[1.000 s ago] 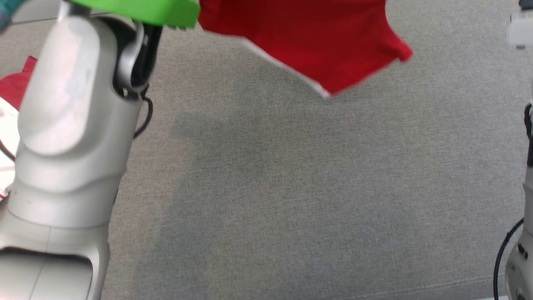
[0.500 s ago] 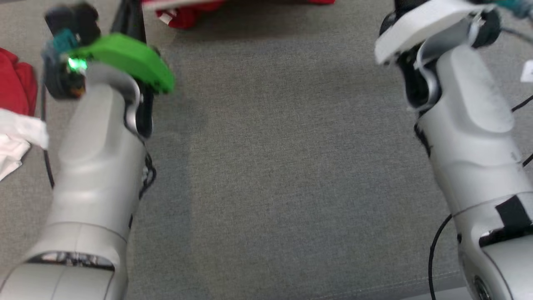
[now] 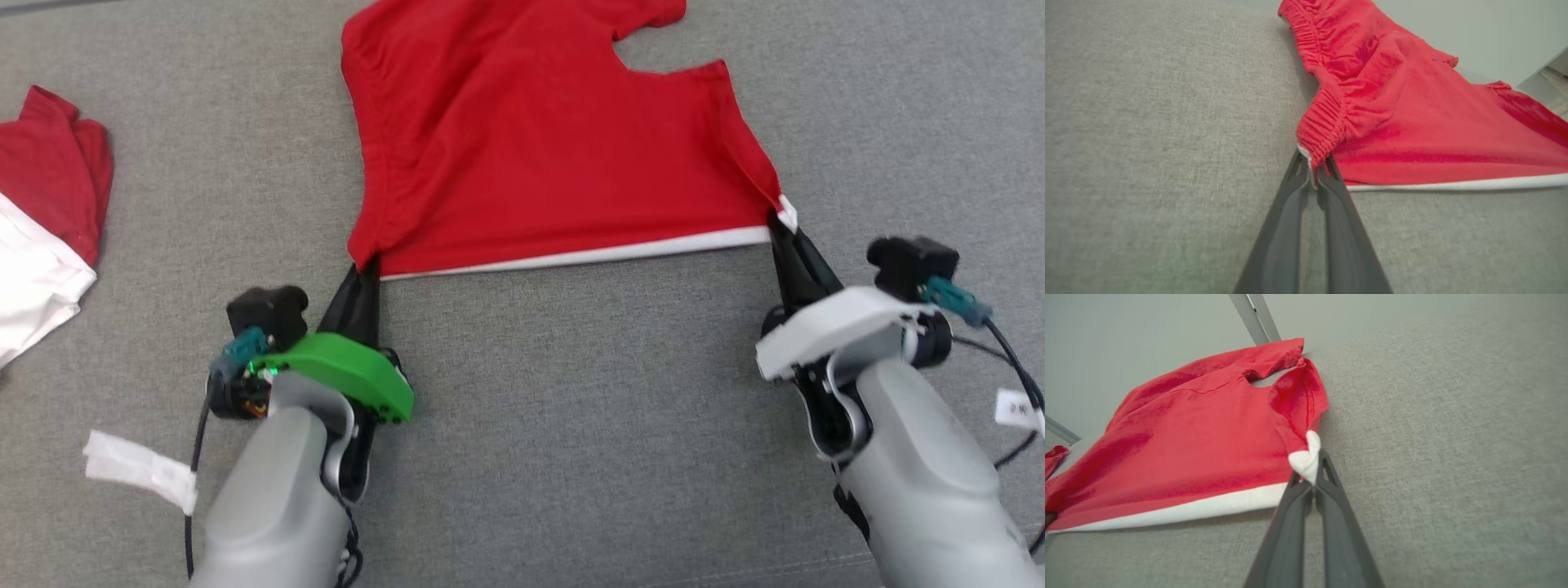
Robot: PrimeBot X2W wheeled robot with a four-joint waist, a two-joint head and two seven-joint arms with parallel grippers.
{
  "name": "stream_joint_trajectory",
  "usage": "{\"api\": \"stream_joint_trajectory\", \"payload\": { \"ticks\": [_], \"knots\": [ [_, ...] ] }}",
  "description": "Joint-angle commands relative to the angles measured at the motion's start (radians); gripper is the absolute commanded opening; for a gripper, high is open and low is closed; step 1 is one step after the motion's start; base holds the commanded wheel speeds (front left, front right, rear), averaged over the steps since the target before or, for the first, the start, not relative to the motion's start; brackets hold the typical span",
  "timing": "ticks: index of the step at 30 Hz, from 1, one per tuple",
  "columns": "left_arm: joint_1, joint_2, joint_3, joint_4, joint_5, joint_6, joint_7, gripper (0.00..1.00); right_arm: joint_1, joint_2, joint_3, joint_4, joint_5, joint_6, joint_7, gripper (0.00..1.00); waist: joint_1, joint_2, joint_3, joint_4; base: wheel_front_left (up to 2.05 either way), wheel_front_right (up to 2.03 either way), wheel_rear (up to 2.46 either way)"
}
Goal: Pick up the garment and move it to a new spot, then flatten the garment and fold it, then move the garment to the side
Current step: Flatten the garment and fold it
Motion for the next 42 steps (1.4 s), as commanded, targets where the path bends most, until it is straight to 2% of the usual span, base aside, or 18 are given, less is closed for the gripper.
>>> {"api": "stream_joint_trajectory", "payload": {
  "ticks": [1, 8, 13, 17, 21, 26, 31, 37, 42],
  "knots": [
    [0.068, 0.009, 0.010, -0.061, 0.027, 0.016, 0.000, 0.00, 0.083, -0.018, -0.024, -0.063, -0.013, -0.002, -0.004, 0.00, 0.0000, 0.0000, -0.025, 0.003, 0.00, 0.00, 0.00],
    [0.350, 0.044, 0.008, -0.389, 0.089, 0.055, 0.011, 0.00, 0.403, -0.018, -0.120, -0.387, -0.079, -0.002, -0.004, 0.00, 0.0000, 0.0000, -0.103, -0.009, 0.00, 0.00, 0.00],
    [0.508, 0.074, -0.013, -0.653, 0.084, 0.105, 0.108, 0.00, 0.568, 0.015, -0.197, -0.605, -0.122, -0.002, 0.069, 0.00, 0.0000, 0.0000, -0.124, -0.008, 0.00, 0.00, 0.00],
    [0.569, 0.089, -0.017, -0.792, 0.065, 0.128, 0.179, 0.00, 0.623, 0.041, -0.247, -0.719, -0.135, -0.002, 0.138, 0.00, 0.0000, 0.0000, -0.123, -0.011, 0.00, 0.00, 0.00],
    [0.565, 0.094, -0.014, -0.843, 0.022, 0.119, 0.241, 0.00, 0.601, 0.051, -0.281, -0.757, -0.146, -0.003, 0.179, 0.00, 0.0000, 0.0000, -0.112, -0.010, 0.00, 0.00, 0.00],
    [0.483, 0.108, 0.005, -0.836, -0.020, 0.100, 0.307, 0.00, 0.482, 0.041, -0.308, -0.738, -0.147, -0.003, 0.210, 0.00, 0.0000, 0.0000, -0.057, -0.007, 0.00, 0.00, 0.00],
    [0.348, 0.093, 0.012, -0.796, -0.059, 0.066, 0.342, 0.00, 0.290, 0.036, -0.304, -0.674, -0.138, -0.003, 0.245, 0.00, 0.0000, 0.0000, 0.036, 0.020, 0.00, 0.00, 0.00],
    [0.139, 0.085, 0.012, -0.714, -0.051, 0.032, 0.349, 0.00, 0.005, -0.010, -0.283, -0.490, -0.140, -0.002, 0.287, 0.00, 0.0000, 0.0000, 0.134, 0.078, 0.00, 0.00, 0.00],
    [-0.007, 0.066, 0.008, -0.610, -0.048, 0.016, 0.328, 0.00, -0.210, -0.046, -0.256, -0.290, -0.155, -0.002, 0.299, 0.00, 0.0000, 0.0000, 0.170, 0.128, 0.00, 0.00, 0.00]
  ]
}}
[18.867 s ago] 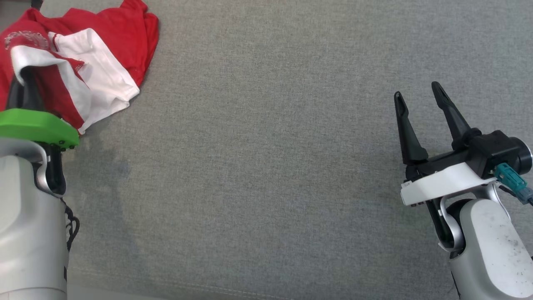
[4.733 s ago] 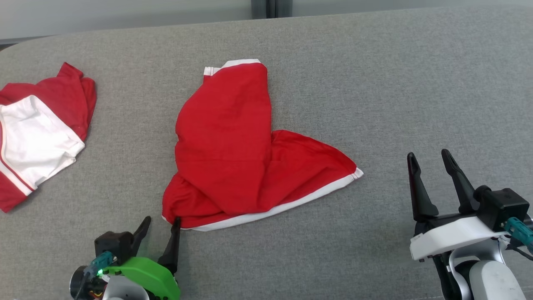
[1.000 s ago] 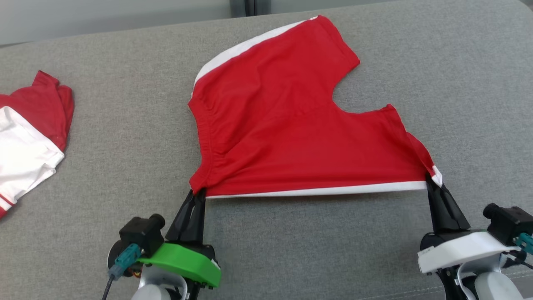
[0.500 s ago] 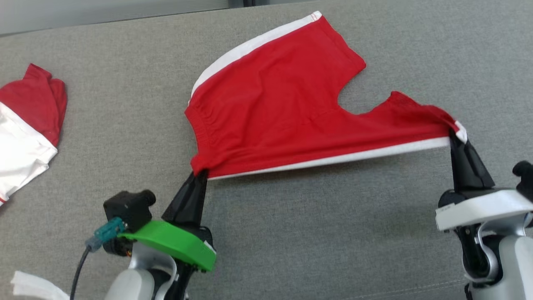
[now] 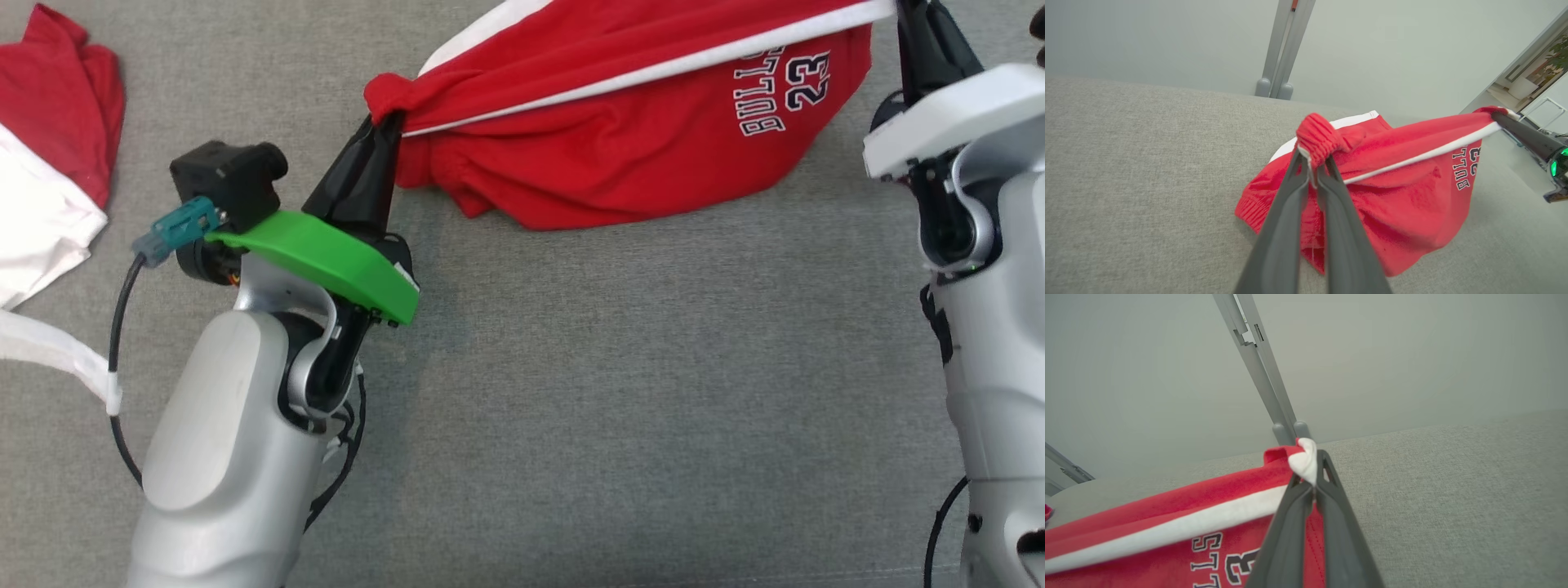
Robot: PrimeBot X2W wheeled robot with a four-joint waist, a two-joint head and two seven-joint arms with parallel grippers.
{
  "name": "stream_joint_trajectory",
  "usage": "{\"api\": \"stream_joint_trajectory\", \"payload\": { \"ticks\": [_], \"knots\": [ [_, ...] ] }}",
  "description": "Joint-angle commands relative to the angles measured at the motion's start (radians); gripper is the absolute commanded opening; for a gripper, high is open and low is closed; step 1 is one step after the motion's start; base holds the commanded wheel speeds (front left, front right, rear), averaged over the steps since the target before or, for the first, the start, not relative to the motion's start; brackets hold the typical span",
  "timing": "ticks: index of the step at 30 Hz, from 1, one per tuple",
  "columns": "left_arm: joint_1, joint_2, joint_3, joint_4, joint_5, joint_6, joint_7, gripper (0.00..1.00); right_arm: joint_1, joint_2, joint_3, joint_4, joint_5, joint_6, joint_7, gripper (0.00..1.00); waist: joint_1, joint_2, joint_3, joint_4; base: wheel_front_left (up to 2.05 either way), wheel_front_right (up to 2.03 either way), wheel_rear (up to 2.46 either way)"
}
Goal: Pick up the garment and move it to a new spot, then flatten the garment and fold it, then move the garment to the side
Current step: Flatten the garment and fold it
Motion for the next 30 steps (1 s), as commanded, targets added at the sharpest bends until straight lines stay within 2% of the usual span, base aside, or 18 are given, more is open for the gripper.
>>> {"api": "stream_joint_trajectory", "payload": {
  "ticks": [1, 9, 10, 11, 12, 15, 18, 21, 23, 27, 30],
  "knots": [
    [-0.038, -0.005, 0.001, 0.024, -0.011, -0.007, -0.004, 0.00, -0.048, -0.019, 0.001, 0.043, -0.008, -0.002, 0.003, 0.00, 0.0000, 0.0000, 0.061, 0.068, 0.00, 0.00, 0.00],
    [-0.198, -0.037, -0.045, 0.223, -0.034, -0.037, -0.019, 0.00, -0.258, -0.028, 0.068, 0.311, -0.046, -0.002, -0.062, 0.00, 0.0000, 0.0000, 0.088, 0.106, 0.00, 0.00, 0.00],
    [-0.210, -0.040, -0.054, 0.246, -0.042, -0.041, -0.022, 0.27, -0.274, -0.030, 0.081, 0.334, -0.052, -0.002, -0.086, 0.46, 0.0000, 0.0000, 0.089, 0.107, 0.00, 0.00, 0.00],
    [-0.218, -0.043, -0.058, 0.261, -0.053, -0.043, -0.027, 0.45, -0.285, -0.030, 0.091, 0.348, -0.057, -0.002, -0.110, 1.00, 0.0000, 0.0000, 0.090, 0.108, 0.00, 0.00, 0.00],
    [-0.228, -0.045, -0.065, 0.279, -0.062, -0.048, -0.033, 1.00, -0.294, -0.032, 0.103, 0.363, -0.062, -0.002, -0.147, 1.00, 0.0000, 0.0000, 0.090, 0.108, 0.00, 0.00, 0.00],
    [-0.237, -0.047, -0.081, 0.314, -0.070, -0.053, -0.067, 1.00, -0.295, -0.040, 0.140, 0.392, -0.076, -0.002, -0.244, 1.00, 0.0000, 0.0000, 0.084, 0.103, 0.00, 0.00, 0.00],
    [-0.235, -0.046, -0.093, 0.332, -0.043, -0.047, -0.123, 1.00, -0.266, -0.052, 0.167, 0.386, -0.077, -0.002, -0.289, 1.00, 0.0000, 0.0000, 0.076, 0.097, 0.00, 0.00, 0.00],
    [-0.222, -0.017, -0.097, 0.327, 0.027, -0.004, -0.223, 1.00, -0.219, -0.061, 0.176, 0.334, -0.071, -0.002, -0.303, 1.00, 0.0000, 0.0000, 0.063, 0.082, 0.00, 0.00, 0.00],
    [-0.208, -0.003, -0.093, 0.307, 0.077, 0.036, -0.283, 1.00, -0.181, -0.071, 0.161, 0.251, -0.072, -0.002, -0.305, 1.00, 0.0000, 0.0000, 0.055, 0.072, 0.00, 0.00, 0.00],
    [-0.163, 0.032, -0.055, 0.240, 0.145, 0.116, -0.328, 1.00, -0.056, -0.068, 0.127, 0.086, -0.086, -0.002, -0.303, 1.00, 0.0000, 0.0000, 0.033, 0.043, 0.00, 0.00, 0.00],
    [-0.118, 0.054, -0.015, 0.186, 0.183, 0.160, -0.335, 1.00, 0.022, -0.057, 0.106, -0.015, -0.094, -0.002, -0.303, 1.00, 0.0000, 0.0000, 0.017, 0.019, 0.00, 0.00, 0.00]
  ]
}}
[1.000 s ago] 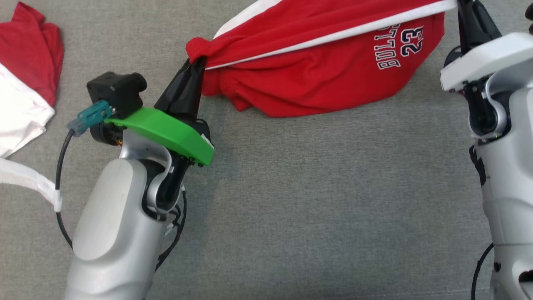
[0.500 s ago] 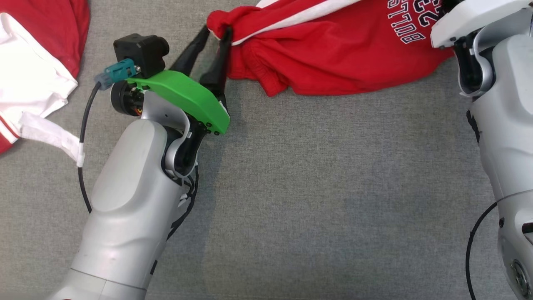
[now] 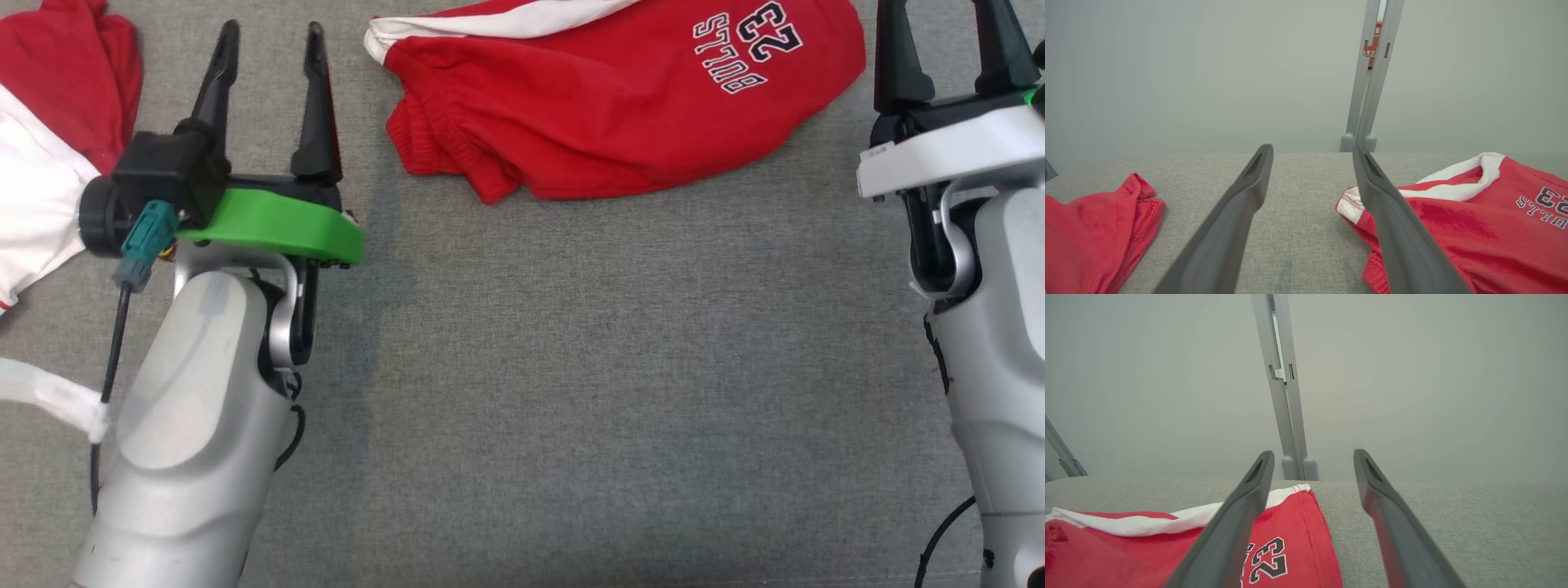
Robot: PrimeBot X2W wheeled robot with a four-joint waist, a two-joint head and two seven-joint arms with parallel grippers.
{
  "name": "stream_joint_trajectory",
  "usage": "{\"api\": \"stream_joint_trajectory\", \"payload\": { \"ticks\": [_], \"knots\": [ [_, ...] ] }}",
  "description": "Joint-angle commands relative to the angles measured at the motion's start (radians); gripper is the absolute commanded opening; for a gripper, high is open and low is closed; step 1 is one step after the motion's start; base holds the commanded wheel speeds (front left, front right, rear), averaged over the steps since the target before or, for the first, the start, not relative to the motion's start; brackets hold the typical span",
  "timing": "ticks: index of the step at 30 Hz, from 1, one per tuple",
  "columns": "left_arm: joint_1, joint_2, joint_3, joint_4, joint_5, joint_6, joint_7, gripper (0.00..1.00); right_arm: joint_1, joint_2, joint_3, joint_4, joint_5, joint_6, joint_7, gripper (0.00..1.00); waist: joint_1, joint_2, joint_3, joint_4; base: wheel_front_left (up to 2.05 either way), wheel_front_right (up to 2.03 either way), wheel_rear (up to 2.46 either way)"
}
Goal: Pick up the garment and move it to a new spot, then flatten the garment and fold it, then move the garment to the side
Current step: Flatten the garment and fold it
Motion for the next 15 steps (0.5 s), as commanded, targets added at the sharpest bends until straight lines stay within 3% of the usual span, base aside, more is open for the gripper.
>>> {"api": "stream_joint_trajectory", "payload": {
  "ticks": [1, 5, 15],
  "knots": [
    [0.029, 0.017, 0.023, -0.031, 0.029, 0.020, -0.006, 1.00, 0.039, 0.007, -0.005, -0.035, -0.009, -0.001, -0.002, 1.00, -0.0001, 0.0000, -0.024, -0.032, 0.00, 0.00, 0.00],
    [0.114, 0.036, 0.089, -0.099, 0.057, 0.042, -0.004, 1.00, 0.130, 0.031, -0.014, -0.122, -0.016, -0.001, -0.002, 1.00, -0.0001, 0.0000, -0.047, -0.069, 0.00, 0.00, 0.00],
    [0.290, 0.039, 0.180, -0.175, 0.113, 0.035, -0.004, 1.00, 0.328, 0.079, -0.008, -0.215, -0.022, -0.001, -0.003, 1.00, -0.0001, 0.0000, -0.100, -0.125, 0.00, 0.00, 0.00]
  ]
}}
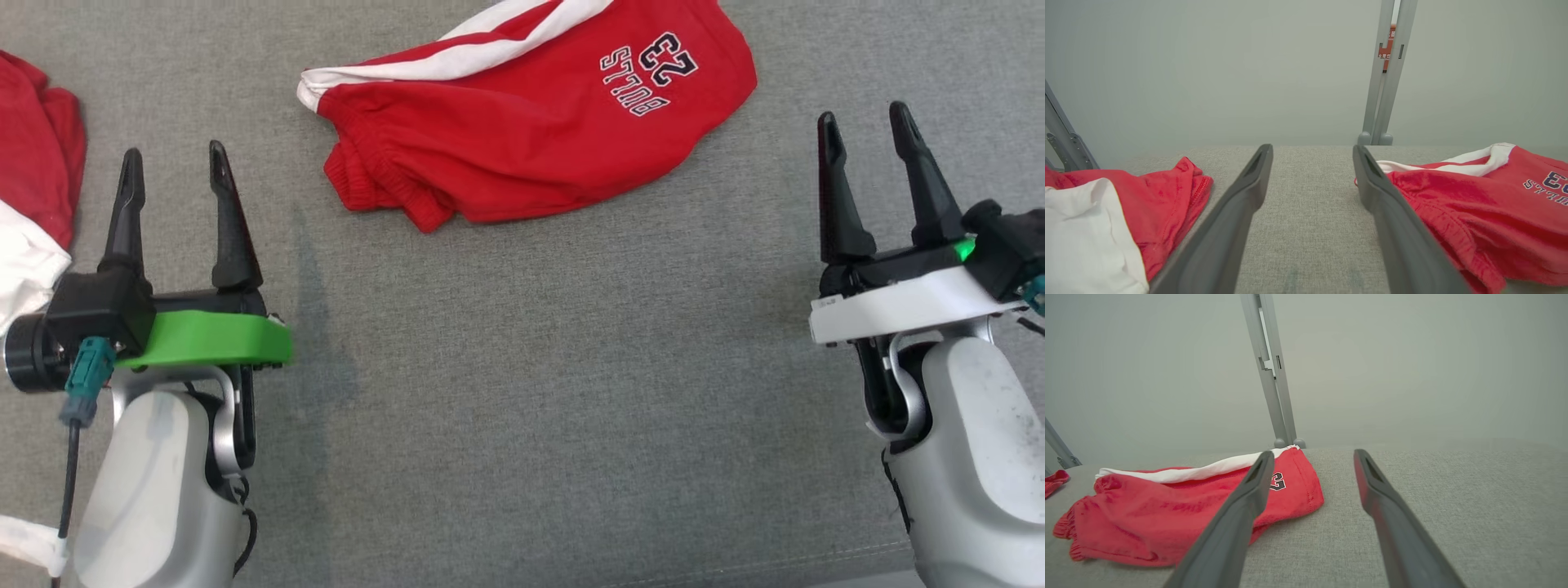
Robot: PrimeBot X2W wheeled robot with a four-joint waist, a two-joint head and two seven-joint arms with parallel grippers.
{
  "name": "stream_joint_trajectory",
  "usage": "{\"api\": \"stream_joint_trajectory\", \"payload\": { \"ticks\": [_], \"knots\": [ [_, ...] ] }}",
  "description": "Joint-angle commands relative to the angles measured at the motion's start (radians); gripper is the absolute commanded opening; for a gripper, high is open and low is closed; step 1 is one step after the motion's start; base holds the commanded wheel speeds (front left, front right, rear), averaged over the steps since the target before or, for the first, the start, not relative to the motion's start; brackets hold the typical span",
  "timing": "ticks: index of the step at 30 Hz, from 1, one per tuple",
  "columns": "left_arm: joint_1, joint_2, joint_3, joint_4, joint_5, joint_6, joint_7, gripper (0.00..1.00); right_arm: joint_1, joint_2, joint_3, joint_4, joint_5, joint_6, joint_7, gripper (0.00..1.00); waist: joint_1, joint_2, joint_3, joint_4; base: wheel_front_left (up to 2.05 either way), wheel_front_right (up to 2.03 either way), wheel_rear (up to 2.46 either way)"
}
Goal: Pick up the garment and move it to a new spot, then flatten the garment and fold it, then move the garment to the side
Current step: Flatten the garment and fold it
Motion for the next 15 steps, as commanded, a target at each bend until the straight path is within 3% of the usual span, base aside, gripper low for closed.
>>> {"api": "stream_joint_trajectory", "payload": {
  "ticks": [1, 15],
  "knots": [
    [0.029, -0.005, 0.009, -0.010, 0.009, -0.003, 0.000, 1.00, 0.025, 0.004, -0.001, -0.007, -0.002, -0.001, -0.003, 1.00, 0.0000, 0.0000, -0.025, -0.020, 0.00, 0.00, 0.00],
    [0.101, -0.040, 0.042, -0.016, 0.041, -0.023, 0.000, 1.00, 0.066, -0.006, -0.004, -0.010, 0.002, -0.001, -0.003, 1.00, 0.0000, 0.0000, -0.049, -0.024, 0.00, 0.00, 0.00]
  ]
}}
